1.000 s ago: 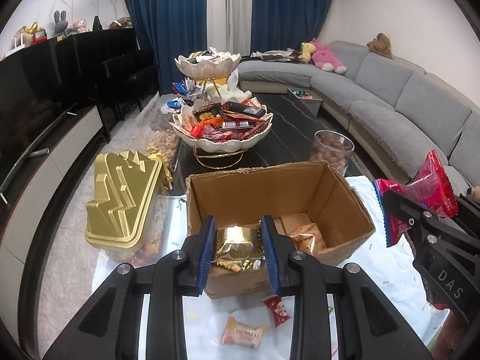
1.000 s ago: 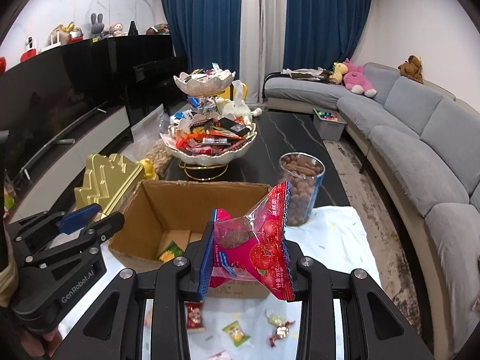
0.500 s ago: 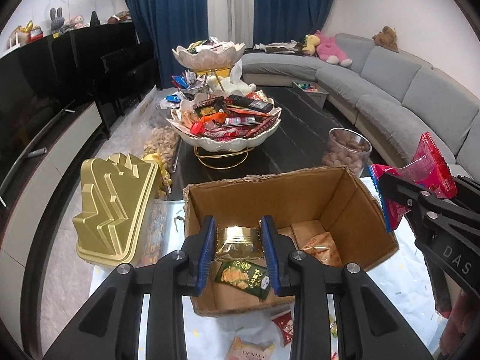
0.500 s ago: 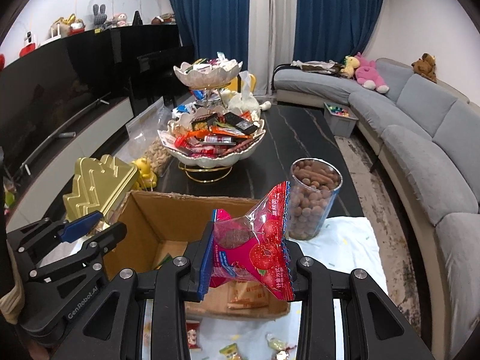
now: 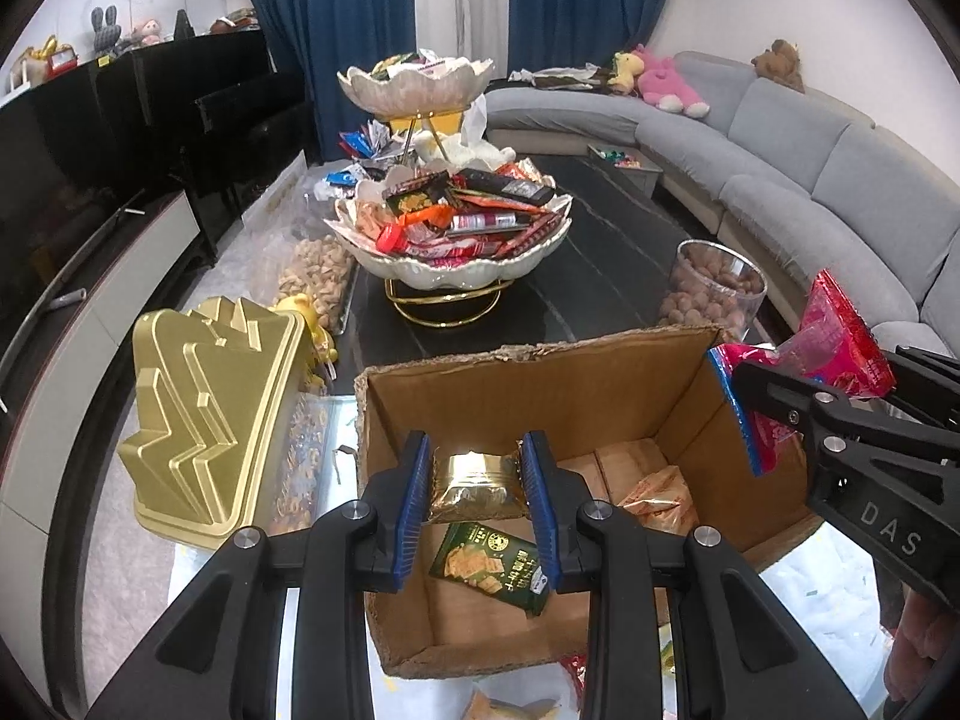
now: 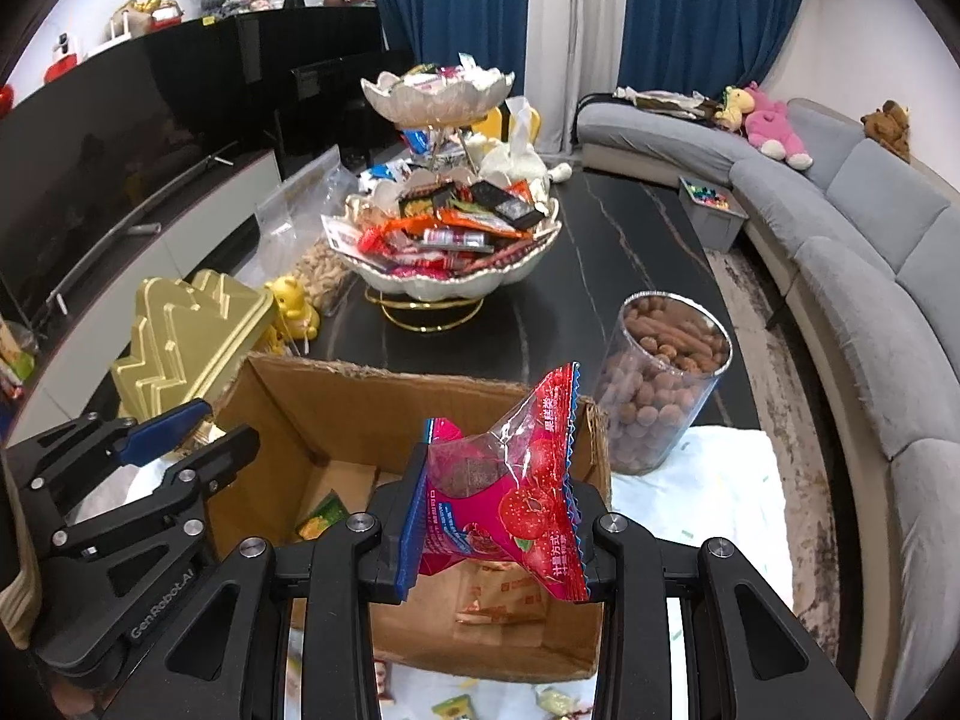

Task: Organize snacks
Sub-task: 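Open both tools to drop the gold candy and wafer bag into the box, then withdraw both tools from the box back over the remaining snacks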

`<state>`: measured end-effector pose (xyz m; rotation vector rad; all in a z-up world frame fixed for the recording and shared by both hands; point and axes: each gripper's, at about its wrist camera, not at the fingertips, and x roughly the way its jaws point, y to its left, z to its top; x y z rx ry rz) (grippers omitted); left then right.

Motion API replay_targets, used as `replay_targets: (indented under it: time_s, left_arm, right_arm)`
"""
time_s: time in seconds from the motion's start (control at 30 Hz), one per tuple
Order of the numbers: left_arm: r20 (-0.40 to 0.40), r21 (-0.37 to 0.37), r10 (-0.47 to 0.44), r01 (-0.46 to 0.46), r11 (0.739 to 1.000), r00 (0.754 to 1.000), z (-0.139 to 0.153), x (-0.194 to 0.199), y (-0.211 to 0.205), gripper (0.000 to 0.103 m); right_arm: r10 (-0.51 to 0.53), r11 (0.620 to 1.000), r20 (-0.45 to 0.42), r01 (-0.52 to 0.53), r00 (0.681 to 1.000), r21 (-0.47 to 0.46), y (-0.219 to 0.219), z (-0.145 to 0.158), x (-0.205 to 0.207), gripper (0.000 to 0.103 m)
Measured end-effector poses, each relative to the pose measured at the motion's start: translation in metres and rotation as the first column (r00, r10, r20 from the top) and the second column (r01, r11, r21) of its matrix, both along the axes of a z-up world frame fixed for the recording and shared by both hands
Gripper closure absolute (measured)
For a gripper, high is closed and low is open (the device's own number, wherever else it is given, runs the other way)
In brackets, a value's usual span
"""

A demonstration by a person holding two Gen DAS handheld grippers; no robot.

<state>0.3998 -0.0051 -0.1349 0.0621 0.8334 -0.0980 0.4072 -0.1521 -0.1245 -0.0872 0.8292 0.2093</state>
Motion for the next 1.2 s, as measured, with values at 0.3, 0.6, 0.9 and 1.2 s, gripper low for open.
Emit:
replay_targets:
  time_s: [0.3, 0.6, 0.9, 1.2]
  left_arm:
    - [-0.027, -0.006, 0.005, -0.005, 1.0, 1.0, -0.008, 0.0, 0.003, 0.067]
    - [0.016, 0.022, 0.026, -0.026, 0.999, 1.0, 0.006, -0.009, 0.004, 0.017]
    - [0.063, 0.009, 0.05, -0.051, 0.999, 0.997, 0.029, -0.023, 0.005, 0.007]
    - [0.105, 0.008, 0.036, -0.037, 0.999, 0.994, 0.05, -0.052, -0.008, 0.007]
  right_arm:
    - [0.006, 1.0, -0.043, -0.006, 0.999, 0.005, -0.003, -0.009, 0.007, 0.066]
    - [-0.024, 1.0, 0.023, 0.024, 0.999, 0.01, -0.009, 0.013, 0.0, 0.02]
    - [-0.035, 0.999, 0.073, 0.035, 0.997, 0.003, -0.018, 0.037, -0.02, 0.02]
    - [-0.052, 0.999, 0.091, 0.052, 0.994, 0.0, -0.034, 0.046, -0.047, 0.02]
